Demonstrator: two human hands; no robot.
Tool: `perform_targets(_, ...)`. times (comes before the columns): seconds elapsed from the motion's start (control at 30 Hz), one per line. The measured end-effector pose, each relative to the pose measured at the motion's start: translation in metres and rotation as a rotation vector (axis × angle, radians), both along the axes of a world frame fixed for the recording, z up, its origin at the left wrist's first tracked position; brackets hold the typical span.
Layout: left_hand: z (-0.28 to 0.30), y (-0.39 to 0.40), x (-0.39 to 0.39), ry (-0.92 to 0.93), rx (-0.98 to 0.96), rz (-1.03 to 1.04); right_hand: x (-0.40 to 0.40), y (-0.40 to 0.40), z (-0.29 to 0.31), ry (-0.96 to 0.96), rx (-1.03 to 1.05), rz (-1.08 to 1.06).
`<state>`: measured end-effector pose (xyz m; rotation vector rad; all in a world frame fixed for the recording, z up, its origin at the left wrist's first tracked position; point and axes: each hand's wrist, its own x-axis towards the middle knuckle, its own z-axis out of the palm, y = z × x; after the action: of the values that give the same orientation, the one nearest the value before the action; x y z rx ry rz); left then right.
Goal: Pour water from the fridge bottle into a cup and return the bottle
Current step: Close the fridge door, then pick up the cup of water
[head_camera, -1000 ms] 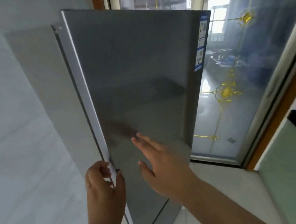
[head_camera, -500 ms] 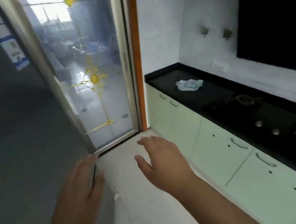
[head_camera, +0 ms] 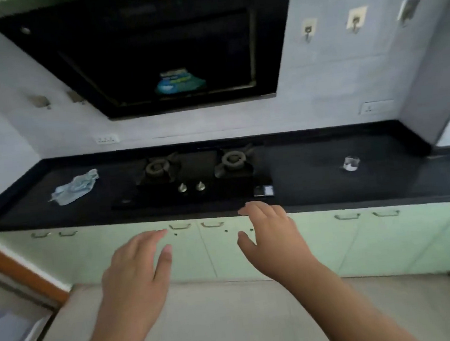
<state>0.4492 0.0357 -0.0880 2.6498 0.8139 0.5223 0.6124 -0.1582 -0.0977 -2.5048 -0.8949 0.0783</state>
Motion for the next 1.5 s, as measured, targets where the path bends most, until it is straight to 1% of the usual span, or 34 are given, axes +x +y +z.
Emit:
perform_targets(0.1,-0.010,-0.045,0.076,-0.024,-0.017,-0.120,0.047,-0.060,-0.005,0.012,-0.009,-0.154)
perform_targets(0.23,-0.024,-0.096,0.163,-0.003,-0.064,-0.307,0.098,-0.128,-0.011,0.048,-0.056,-0.321)
perform_targets(0.4,-0.041,-0.143,0.257,0.037,-0.112,-0.505,0.153,-0.184,-0.025,0.103,-0.079,-0.493)
perform_targets(0.53,-0.062,-0.159,0.330,0.077,-0.143,-0.602,0.198,-0.206,-0.042,0.154,-0.097,-0.578)
perform_targets(0.7,-0.085,-0.164,0.433,0.122,-0.137,-0.695,0.268,-0.215,-0.059,0.205,-0.078,-0.666)
perform_targets(0.97,-0.120,-0.183,0.588,0.326,-0.113,-0.810,0.373,-0.231,-0.090,0.260,-0.013,-0.777)
perform_targets(1.17,-0.160,-0.210,0.670,0.480,-0.179,-0.771,0.445,-0.258,-0.120,0.375,-0.003,-0.741)
perform_targets(1.33,-0.192,-0.240,0.725,0.610,-0.214,-0.602,0.534,-0.284,-0.146,0.452,-0.036,-0.643)
perform_targets(1.4,-0.205,-0.253,0.741,0.631,-0.283,-0.521,0.567,-0.292,-0.154,0.485,-0.050,-0.577)
perform_targets(1.5,-0.231,-0.265,0.762,0.664,-0.452,-0.367,0.608,-0.301,-0.168,0.516,-0.077,-0.500)
